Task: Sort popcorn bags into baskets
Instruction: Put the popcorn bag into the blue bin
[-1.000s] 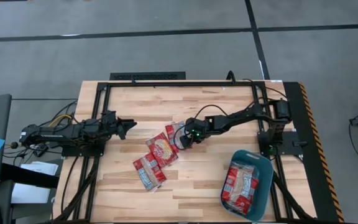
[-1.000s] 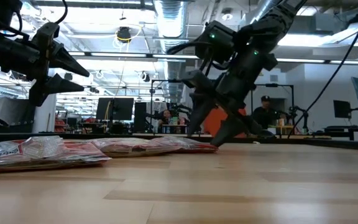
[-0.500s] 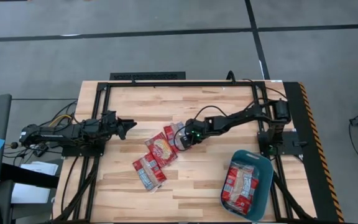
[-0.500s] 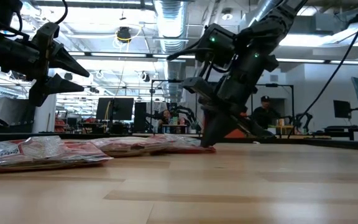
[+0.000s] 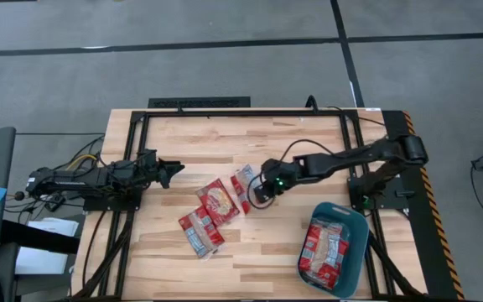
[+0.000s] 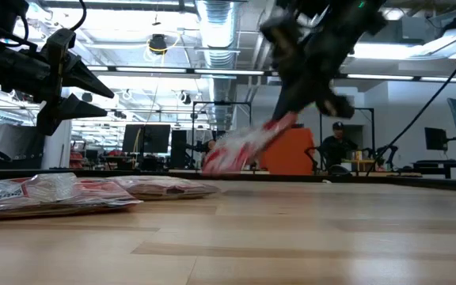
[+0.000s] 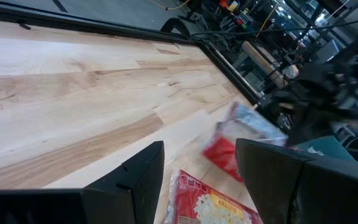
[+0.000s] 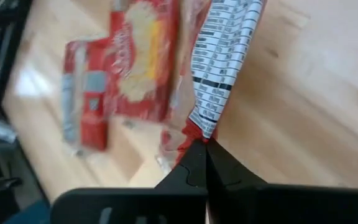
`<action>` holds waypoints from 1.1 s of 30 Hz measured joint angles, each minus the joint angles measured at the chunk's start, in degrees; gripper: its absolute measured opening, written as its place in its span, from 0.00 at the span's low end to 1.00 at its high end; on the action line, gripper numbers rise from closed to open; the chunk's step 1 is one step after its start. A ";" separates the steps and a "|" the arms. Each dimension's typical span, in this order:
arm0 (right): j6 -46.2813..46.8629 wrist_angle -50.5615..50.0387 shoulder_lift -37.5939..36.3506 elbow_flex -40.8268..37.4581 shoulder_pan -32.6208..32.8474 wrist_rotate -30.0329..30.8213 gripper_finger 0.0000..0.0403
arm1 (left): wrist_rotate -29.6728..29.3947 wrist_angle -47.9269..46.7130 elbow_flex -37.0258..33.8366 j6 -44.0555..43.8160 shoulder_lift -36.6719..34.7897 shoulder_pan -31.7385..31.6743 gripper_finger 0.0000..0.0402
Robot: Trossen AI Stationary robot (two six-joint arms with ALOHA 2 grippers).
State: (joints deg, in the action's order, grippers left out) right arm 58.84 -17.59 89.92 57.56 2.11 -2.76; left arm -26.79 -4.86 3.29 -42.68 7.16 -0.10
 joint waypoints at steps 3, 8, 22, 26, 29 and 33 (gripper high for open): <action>1.49 -0.41 -3.60 0.00 2.57 1.30 0.01 | -0.01 0.00 0.00 0.11 -0.01 0.00 0.46; 3.10 -2.27 -9.61 0.02 7.91 1.76 0.01 | -0.02 0.00 0.00 0.07 -0.02 0.00 0.47; 12.53 -19.14 -26.41 0.07 27.56 1.18 0.01 | -0.59 0.02 0.00 0.13 -0.02 0.00 0.47; 19.06 -21.42 -30.25 0.17 32.24 4.88 0.02 | -0.75 0.02 0.00 0.11 -0.02 0.00 0.47; 24.55 -26.21 -31.97 0.17 36.47 6.47 0.02 | -0.97 0.01 0.00 0.37 -0.02 0.00 0.47; 32.86 -31.65 -32.65 0.13 42.20 8.44 0.01 | -1.91 0.02 0.00 0.39 -0.02 0.00 0.47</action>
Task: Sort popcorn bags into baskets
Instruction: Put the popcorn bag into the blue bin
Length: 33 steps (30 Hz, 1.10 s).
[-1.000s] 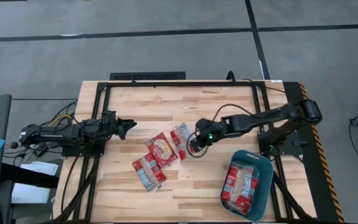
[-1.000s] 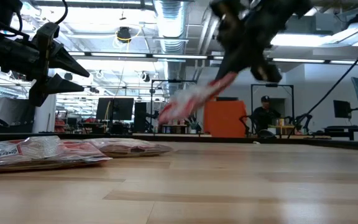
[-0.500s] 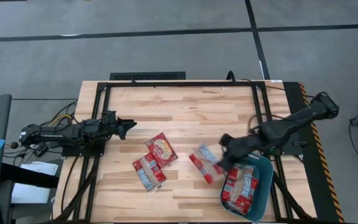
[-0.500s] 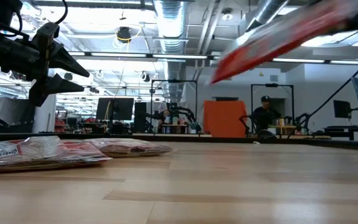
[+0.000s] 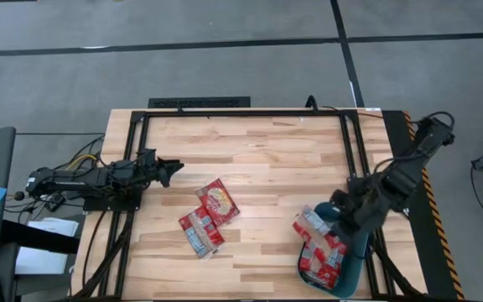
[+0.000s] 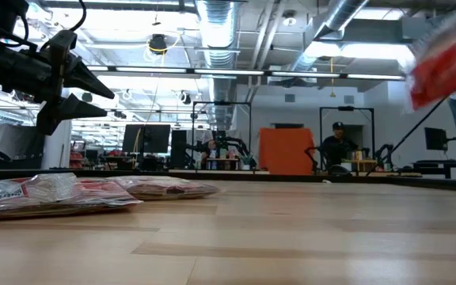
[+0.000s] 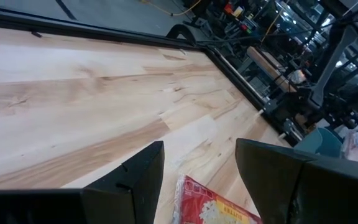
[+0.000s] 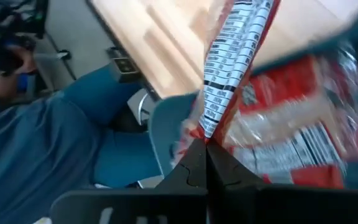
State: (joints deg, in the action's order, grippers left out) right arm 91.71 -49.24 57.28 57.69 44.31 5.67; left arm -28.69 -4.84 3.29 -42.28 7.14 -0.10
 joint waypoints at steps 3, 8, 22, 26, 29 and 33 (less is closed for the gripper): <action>7.42 -3.06 0.02 0.00 4.10 1.20 0.02 | -0.29 0.00 0.00 0.01 0.00 0.00 0.47; 18.62 -6.69 0.14 0.00 10.43 2.05 0.02 | -0.50 0.01 0.00 1.10 0.00 0.00 0.47; 33.37 -9.69 0.16 0.00 16.27 1.53 0.12 | -0.61 0.01 0.00 1.11 0.00 0.00 0.47; 33.58 -6.95 0.58 0.00 15.13 1.59 0.13 | -0.89 0.01 0.00 1.11 0.00 0.01 0.47; 31.95 -4.70 1.63 0.00 13.46 2.08 0.13 | -1.35 0.02 0.00 1.14 0.01 0.00 0.47; 27.72 -1.79 3.31 0.00 10.31 1.69 0.16 | -1.89 0.02 0.00 1.18 0.00 0.00 0.47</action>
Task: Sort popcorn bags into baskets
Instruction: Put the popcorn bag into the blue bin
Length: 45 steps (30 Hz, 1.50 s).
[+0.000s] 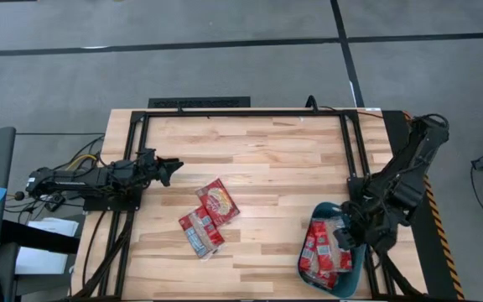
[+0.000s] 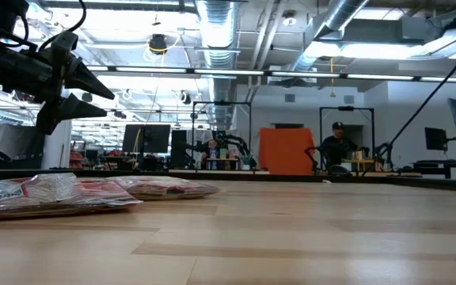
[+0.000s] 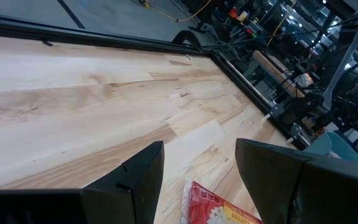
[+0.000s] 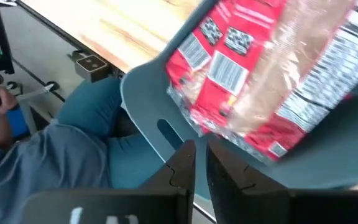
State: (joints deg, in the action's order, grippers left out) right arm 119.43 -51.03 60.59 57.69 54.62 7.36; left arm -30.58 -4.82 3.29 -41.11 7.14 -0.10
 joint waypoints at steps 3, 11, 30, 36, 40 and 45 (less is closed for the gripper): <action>1.30 -2.31 1.18 0.00 -2.34 -5.62 0.17 | -0.09 0.00 0.00 0.01 0.00 0.00 0.47; 3.09 -9.51 8.39 0.00 -5.48 -25.37 0.15 | 0.12 0.00 0.00 0.25 0.00 0.00 0.47; -8.05 1.58 24.64 -0.02 -10.78 -34.22 0.05 | 0.17 0.00 0.02 1.31 0.00 0.00 0.47; -10.21 7.10 24.90 0.00 -12.95 -31.43 0.08 | 0.19 0.00 0.01 1.29 0.00 0.00 0.47; -11.68 6.78 24.42 0.00 -14.20 -28.49 0.08 | 0.19 0.00 0.02 1.29 0.00 0.00 0.47; -13.17 6.93 24.01 0.00 -14.81 -27.80 0.06 | 0.19 0.00 0.02 1.28 0.00 0.01 0.47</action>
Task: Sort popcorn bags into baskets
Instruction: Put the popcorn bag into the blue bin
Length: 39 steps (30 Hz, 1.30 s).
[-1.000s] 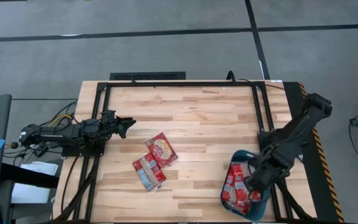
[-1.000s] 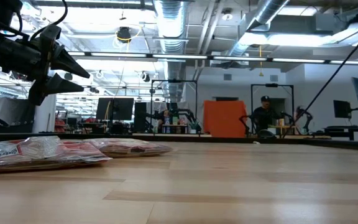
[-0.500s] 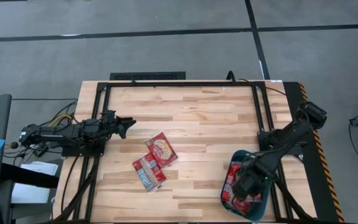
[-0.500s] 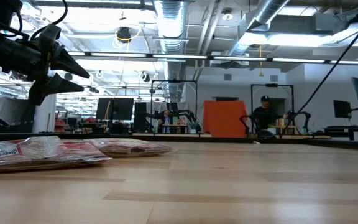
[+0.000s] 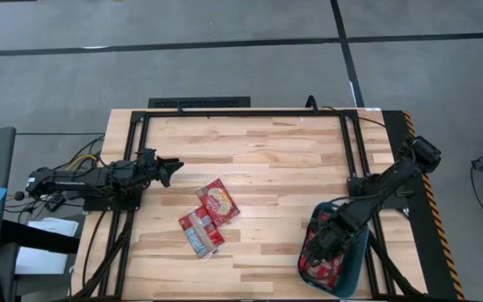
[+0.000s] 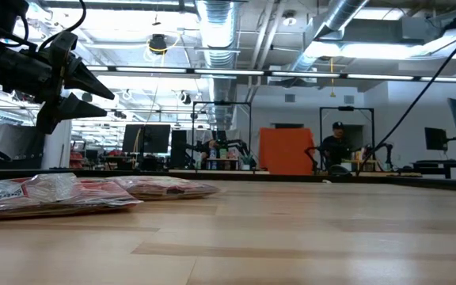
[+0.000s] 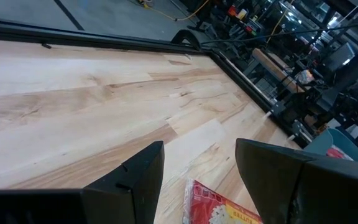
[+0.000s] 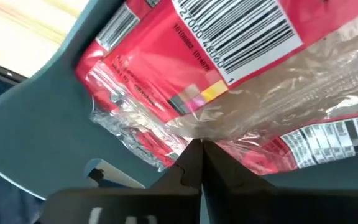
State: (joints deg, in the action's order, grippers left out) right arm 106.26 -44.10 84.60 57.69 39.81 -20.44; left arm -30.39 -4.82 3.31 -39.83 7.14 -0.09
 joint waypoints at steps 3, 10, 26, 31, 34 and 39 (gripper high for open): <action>-0.39 -0.39 0.04 0.72 -0.26 0.12 0.05 | 0.02 0.00 0.00 0.18 0.00 0.00 0.47; -8.64 -0.01 0.04 8.28 -3.11 7.92 0.09 | 0.54 0.01 0.00 -1.35 0.00 0.00 0.47; -43.18 7.18 1.21 16.69 -12.29 35.15 0.25 | 24.16 -12.72 5.19 3.39 3.25 0.08 0.47; -44.84 5.70 3.85 16.70 -13.32 35.73 0.41 | 20.25 -4.71 6.99 0.74 8.89 0.08 0.47; -44.83 5.80 6.30 16.60 -13.89 35.60 0.49 | 20.50 -4.12 7.88 2.01 13.25 0.08 0.47; -44.81 6.00 10.66 16.65 -14.15 35.17 0.58 | 22.55 -4.15 7.85 1.75 22.19 0.06 0.48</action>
State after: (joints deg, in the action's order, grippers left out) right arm 61.45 -38.09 95.25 74.35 25.66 14.72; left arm -7.84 -8.97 11.16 -38.08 29.33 -0.03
